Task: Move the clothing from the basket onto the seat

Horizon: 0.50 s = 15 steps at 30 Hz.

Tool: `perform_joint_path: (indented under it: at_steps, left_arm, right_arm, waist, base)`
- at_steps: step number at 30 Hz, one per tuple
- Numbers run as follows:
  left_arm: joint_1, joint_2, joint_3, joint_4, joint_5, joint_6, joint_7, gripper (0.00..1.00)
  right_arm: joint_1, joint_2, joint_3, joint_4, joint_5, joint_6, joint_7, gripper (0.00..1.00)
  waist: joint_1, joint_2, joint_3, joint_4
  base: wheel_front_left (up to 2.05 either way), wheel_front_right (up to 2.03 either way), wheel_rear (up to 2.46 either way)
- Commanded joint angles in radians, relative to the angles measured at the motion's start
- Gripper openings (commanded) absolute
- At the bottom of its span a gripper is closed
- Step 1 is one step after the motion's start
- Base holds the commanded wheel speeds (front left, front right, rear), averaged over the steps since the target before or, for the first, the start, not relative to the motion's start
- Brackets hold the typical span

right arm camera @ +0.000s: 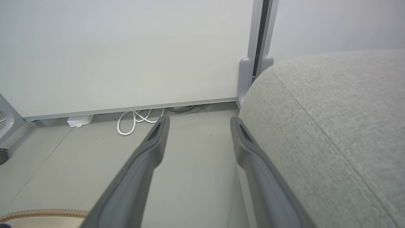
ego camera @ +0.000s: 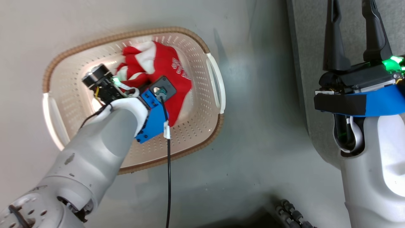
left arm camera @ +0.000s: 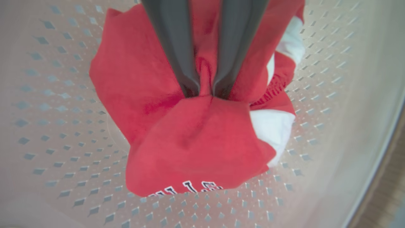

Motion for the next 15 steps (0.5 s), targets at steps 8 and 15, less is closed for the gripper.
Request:
perform_joint_path:
  at_steps: [8, 15]
  left_arm:
    - [0.037, -0.042, -0.015, -0.040, -0.065, -0.001, -0.112, 0.00]
    - [0.051, -0.059, -0.020, -0.067, -0.113, -0.001, -0.180, 0.00]
  right_arm:
    - [0.044, 0.000, -0.025, 0.032, -0.032, 0.000, 0.000, 1.00]
    - [0.085, 0.000, -0.048, 0.059, -0.057, 0.000, 0.000, 1.00]
  waist:
    - [0.0000, 0.0000, -0.151, 0.059]
    - [0.0000, 0.0000, -0.256, 0.092]
  base:
    - [0.00, 0.00, 0.00]
    - [0.00, 0.00, 0.00]
